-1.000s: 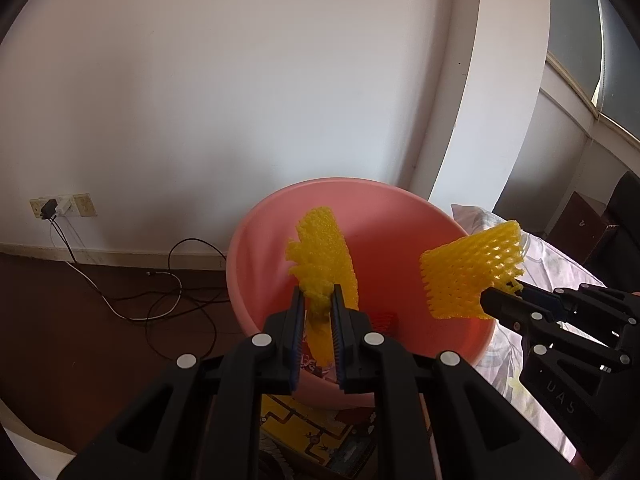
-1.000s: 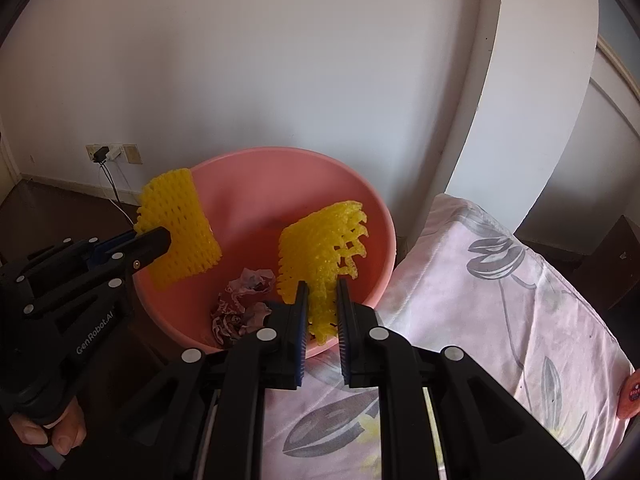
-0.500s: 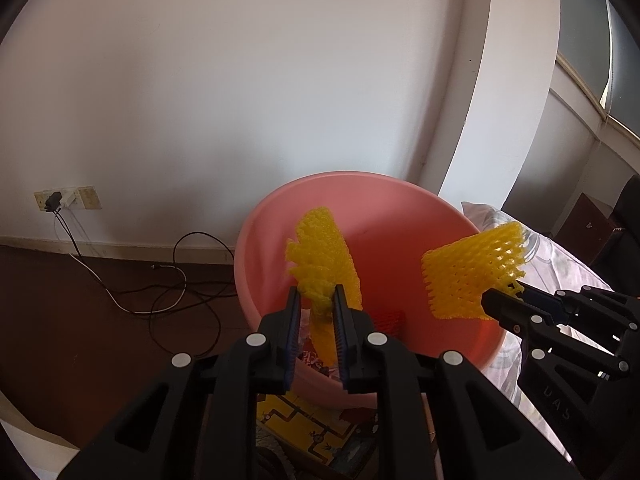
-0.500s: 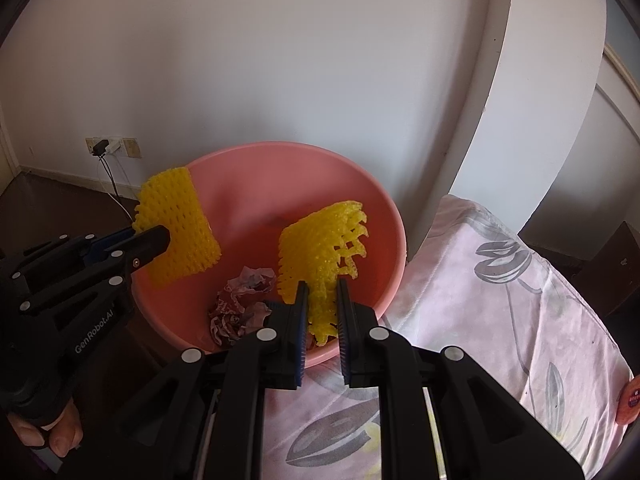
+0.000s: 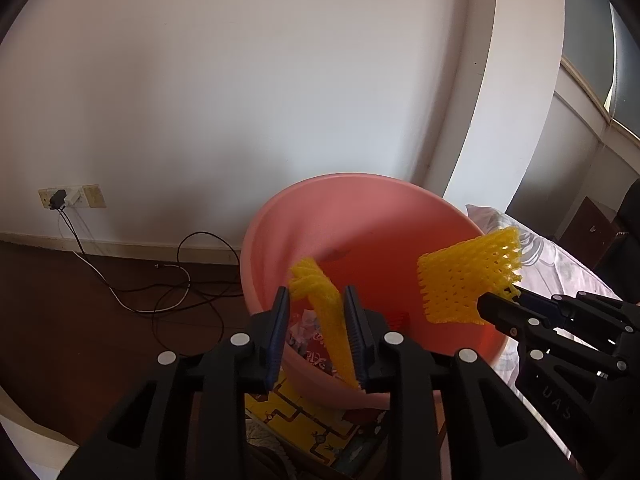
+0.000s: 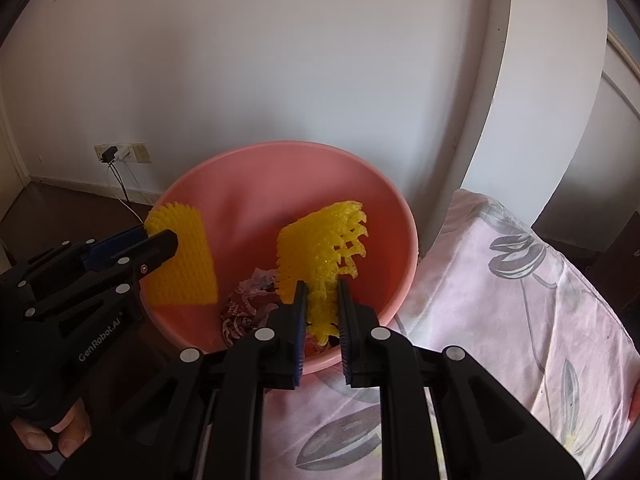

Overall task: Collect trash
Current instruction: 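Open both tools to drop the yellow foam nets into the basin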

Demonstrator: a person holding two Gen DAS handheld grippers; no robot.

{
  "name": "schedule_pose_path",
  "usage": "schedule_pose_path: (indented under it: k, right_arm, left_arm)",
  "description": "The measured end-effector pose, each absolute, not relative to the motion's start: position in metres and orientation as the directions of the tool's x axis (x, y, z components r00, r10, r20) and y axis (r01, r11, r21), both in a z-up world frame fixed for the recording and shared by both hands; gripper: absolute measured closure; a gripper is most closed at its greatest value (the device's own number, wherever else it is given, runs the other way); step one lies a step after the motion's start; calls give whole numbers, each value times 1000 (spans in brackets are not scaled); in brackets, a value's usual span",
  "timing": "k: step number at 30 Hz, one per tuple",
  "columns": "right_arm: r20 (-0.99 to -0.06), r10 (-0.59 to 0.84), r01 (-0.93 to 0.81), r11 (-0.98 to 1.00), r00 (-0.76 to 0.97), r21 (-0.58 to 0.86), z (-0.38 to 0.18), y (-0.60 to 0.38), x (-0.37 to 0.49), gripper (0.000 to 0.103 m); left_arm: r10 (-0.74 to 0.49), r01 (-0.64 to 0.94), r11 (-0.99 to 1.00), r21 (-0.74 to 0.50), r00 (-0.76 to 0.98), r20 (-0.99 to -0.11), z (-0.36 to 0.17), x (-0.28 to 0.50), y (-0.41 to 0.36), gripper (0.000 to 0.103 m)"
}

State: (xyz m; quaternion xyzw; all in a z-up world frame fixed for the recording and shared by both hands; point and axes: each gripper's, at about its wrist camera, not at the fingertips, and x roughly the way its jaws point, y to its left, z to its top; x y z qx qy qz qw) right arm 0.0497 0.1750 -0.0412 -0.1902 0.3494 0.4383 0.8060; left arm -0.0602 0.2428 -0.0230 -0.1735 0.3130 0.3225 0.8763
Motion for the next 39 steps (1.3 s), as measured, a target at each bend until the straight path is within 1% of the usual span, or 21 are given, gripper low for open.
schedule_pose_path:
  k: [8, 13, 18, 21, 23, 24, 25, 39]
  right_arm:
    - [-729, 579, -840, 542, 366, 9, -43, 175, 51, 88]
    - [-728, 582, -841, 542, 363, 14, -42, 174, 51, 88]
    - [-727, 584, -840, 542, 361, 19, -41, 173, 52, 87]
    - [-725, 587, -840, 542, 360, 22, -41, 173, 52, 87]
    - [-724, 589, -841, 541, 358, 25, -40, 173, 52, 82]
    - [-723, 593, -841, 540, 356, 28, -40, 172, 52, 73]
    - [-720, 595, -841, 541, 358, 29, -39, 172, 52, 70]
    - [-704, 607, -837, 546, 370, 31, -32, 162, 47, 70]
  left_arm:
    - [460, -679, 727, -104, 593, -661, -24, -61, 244, 69]
    - [460, -679, 727, -103, 593, -661, -24, -61, 244, 62]
    - [459, -682, 723, -109, 593, -661, -25, -63, 245, 59]
    - [455, -682, 721, -120, 597, -660, -25, -64, 246, 56]
    - [454, -682, 721, -124, 600, -658, -25, -65, 246, 55]
    - [454, -682, 720, -126, 601, -658, -25, -65, 246, 54]
    - [452, -681, 721, -128, 602, -658, -25, -65, 246, 53]
    - [459, -675, 727, -125, 613, -643, -20, -66, 239, 50]
